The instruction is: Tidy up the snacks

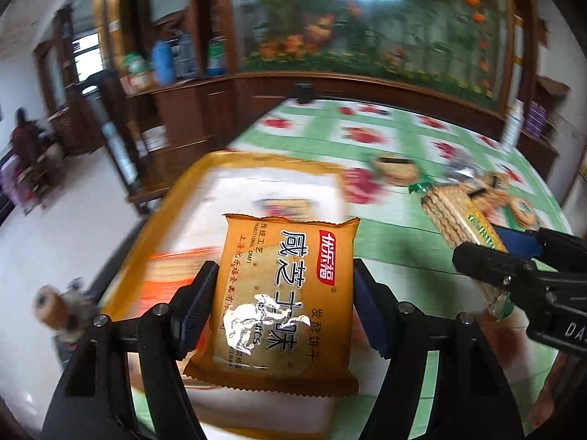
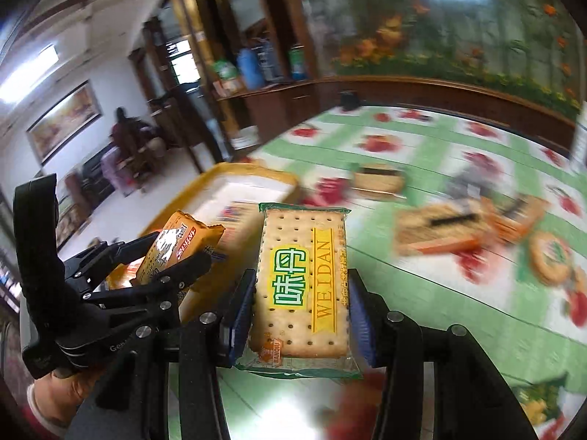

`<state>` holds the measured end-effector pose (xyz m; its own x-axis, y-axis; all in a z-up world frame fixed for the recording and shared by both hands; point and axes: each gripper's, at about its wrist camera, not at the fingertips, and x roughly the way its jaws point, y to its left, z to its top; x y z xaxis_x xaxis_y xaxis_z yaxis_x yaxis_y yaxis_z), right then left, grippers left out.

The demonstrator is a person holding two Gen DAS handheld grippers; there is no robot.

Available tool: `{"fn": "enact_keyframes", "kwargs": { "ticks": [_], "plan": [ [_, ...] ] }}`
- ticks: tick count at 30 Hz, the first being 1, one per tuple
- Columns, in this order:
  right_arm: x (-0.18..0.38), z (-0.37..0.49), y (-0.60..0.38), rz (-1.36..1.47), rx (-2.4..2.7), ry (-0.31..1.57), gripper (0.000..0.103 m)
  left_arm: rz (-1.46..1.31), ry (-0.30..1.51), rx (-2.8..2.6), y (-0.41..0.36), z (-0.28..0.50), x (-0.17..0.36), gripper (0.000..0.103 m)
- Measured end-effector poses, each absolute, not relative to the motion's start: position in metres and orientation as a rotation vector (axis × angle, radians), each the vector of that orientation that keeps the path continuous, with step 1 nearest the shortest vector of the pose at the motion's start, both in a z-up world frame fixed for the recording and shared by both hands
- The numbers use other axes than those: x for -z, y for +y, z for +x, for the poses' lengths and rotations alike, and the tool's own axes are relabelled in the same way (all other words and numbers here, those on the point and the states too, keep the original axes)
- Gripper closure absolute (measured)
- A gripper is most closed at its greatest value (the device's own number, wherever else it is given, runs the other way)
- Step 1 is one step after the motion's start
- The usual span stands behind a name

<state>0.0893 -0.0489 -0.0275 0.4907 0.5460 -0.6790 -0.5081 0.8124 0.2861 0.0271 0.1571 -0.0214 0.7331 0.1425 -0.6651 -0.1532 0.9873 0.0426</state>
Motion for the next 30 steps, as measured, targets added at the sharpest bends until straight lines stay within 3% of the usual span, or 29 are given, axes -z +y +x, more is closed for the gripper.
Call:
{"fn": "enact_keyframes", "kwargs": {
  "ticks": [8,13,14,16,17,21,23,25,30],
  "plan": [
    [0.035,0.102,0.059,-0.026,-0.79,0.855,0.055,-0.065,0.74,-0.313,0.214,0.025,0.032,0.032],
    [0.049,0.113,0.074,-0.006,-0.805,0.89,0.052,-0.103,0.759,-0.372,0.229,0.026,0.038,0.031],
    [0.049,0.112,0.071,0.004,-0.805,0.88,0.052,-0.103,0.759,-0.389,0.232,0.025,0.038,0.031],
    [0.046,0.111,0.06,0.024,-0.8,0.859,0.037,-0.11,0.755,-0.407,0.233,0.023,0.037,0.029],
    [0.044,0.11,0.053,0.032,-0.791,0.847,0.035,-0.117,0.747,-0.401,0.233,0.022,0.035,0.027],
    [0.037,0.103,0.018,0.068,-0.741,0.82,0.033,-0.111,0.72,-0.386,0.223,0.017,0.027,0.021],
    [0.034,0.1,-0.011,0.092,-0.699,0.805,0.031,-0.098,0.709,-0.362,0.21,0.018,0.023,0.021],
    [0.033,0.095,-0.037,0.106,-0.652,0.798,0.022,-0.081,0.711,-0.338,0.199,0.02,0.021,0.021],
    [0.04,0.08,-0.117,0.153,-0.498,0.81,0.02,-0.042,0.731,-0.258,0.158,0.03,0.021,0.021]
  ]
}}
